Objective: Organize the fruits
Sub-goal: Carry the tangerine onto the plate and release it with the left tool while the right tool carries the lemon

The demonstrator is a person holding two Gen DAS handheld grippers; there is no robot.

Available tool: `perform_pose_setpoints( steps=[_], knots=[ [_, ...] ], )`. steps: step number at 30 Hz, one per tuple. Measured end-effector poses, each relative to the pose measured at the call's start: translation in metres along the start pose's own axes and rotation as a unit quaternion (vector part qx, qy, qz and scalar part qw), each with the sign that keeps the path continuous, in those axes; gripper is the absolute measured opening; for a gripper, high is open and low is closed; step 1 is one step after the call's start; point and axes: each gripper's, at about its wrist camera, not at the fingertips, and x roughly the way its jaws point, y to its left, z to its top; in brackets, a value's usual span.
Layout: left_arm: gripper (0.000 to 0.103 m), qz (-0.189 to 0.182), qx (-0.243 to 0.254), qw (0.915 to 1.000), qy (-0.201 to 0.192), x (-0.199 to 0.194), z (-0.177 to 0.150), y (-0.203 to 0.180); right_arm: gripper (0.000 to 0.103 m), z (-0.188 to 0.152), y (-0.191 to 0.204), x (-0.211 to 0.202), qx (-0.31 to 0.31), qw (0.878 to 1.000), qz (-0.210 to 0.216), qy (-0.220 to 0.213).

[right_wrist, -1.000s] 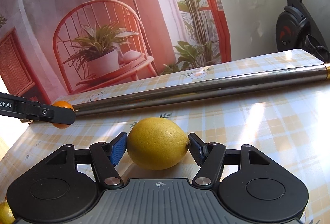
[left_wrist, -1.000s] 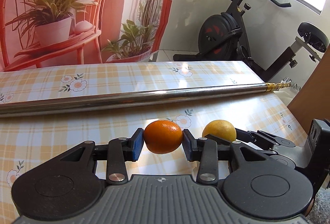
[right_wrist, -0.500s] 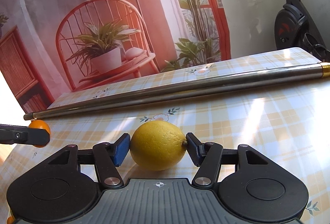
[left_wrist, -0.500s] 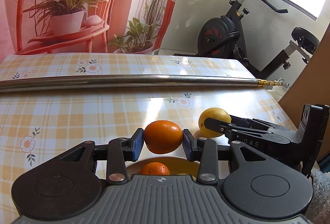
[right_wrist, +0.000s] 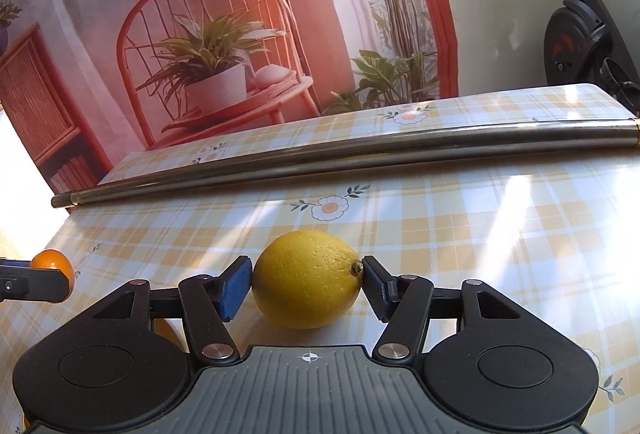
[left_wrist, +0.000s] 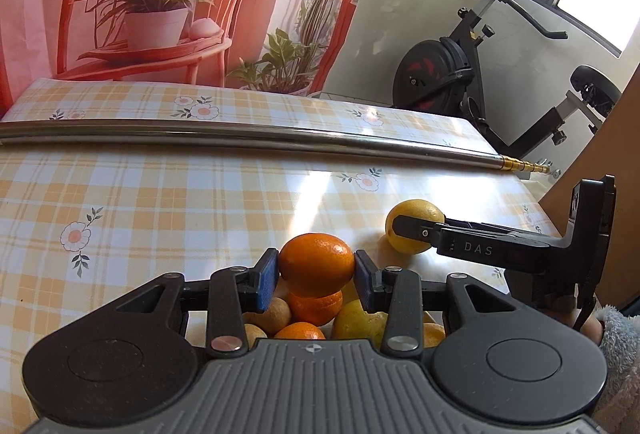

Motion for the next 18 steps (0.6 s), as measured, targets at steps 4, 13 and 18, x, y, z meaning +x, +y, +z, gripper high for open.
perform_pose_setpoints(
  steps=[4,13,18],
  knots=[
    [0.042,-0.001,0.005,1.0,0.003,-0.001,-0.003,-0.002,0.055,0.002,-0.002,0.003,0.01,1.0,0.002,0.004],
    [0.042,-0.008,0.011,0.9999,0.007,-0.004,-0.005,-0.004,0.054,0.001,-0.001,-0.007,0.019,1.0,0.005,-0.011],
    [0.042,-0.011,0.018,0.9997,0.01,-0.009,-0.009,-0.008,0.054,0.004,0.005,-0.025,0.017,0.999,0.015,-0.031]
  ],
)
